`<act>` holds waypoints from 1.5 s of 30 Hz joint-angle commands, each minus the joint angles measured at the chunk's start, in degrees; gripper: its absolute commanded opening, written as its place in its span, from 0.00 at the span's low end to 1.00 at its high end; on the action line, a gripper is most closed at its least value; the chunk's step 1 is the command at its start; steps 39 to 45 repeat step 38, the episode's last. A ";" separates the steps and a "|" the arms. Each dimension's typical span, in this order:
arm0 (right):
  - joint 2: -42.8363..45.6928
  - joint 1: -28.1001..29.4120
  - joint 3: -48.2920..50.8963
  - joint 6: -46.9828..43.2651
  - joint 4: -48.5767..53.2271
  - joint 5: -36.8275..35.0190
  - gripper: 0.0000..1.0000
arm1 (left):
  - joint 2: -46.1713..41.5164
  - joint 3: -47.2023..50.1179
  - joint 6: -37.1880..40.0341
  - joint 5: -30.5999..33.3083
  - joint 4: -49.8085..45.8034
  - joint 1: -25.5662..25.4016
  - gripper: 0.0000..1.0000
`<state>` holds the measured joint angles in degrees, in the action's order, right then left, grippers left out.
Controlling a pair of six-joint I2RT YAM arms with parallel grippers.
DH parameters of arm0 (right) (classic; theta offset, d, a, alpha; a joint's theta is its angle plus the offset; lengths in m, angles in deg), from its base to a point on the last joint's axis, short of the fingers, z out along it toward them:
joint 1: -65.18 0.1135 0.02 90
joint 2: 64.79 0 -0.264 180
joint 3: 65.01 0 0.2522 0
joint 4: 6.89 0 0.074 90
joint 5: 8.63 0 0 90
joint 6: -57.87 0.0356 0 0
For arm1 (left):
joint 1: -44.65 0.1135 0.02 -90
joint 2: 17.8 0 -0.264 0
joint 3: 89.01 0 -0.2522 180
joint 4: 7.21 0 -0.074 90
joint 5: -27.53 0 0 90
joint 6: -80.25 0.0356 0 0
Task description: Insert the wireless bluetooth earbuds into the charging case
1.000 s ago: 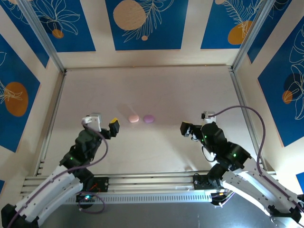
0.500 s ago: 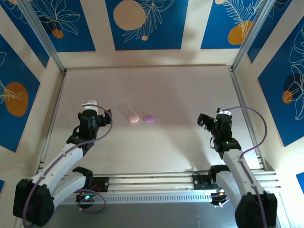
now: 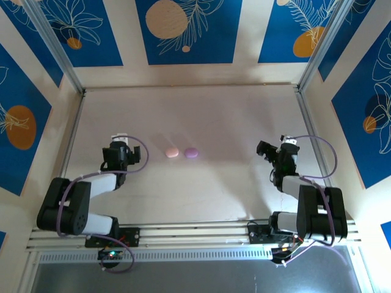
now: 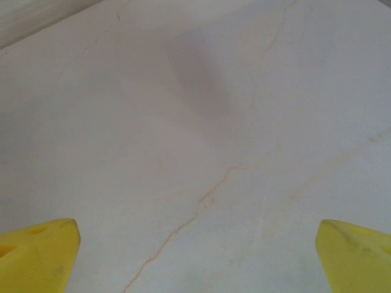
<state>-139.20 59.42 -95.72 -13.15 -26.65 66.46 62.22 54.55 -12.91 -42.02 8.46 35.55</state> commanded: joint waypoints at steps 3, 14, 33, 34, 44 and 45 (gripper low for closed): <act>-5.08 4.85 -1.16 -7.62 -15.75 -0.24 0.99 | 3.47 0.90 4.24 -0.31 19.08 1.72 1.00; -13.02 7.42 -5.59 -11.54 -15.67 0.35 0.99 | 9.77 2.35 5.80 -6.93 27.02 2.16 1.00; -12.86 7.64 -6.15 -11.74 -14.34 0.24 0.99 | 9.82 2.46 6.06 -6.82 27.52 2.16 1.00; -12.87 7.63 -6.16 -11.69 -14.31 0.25 0.99 | 9.88 2.47 6.06 -6.88 27.52 2.16 1.00; -12.78 7.57 -5.87 -11.69 -14.61 0.47 0.99 | 9.88 2.51 6.03 -6.82 27.51 2.17 1.00; -12.78 7.57 -5.87 -11.69 -14.61 0.47 0.99 | 9.88 2.51 6.03 -6.82 27.51 2.17 1.00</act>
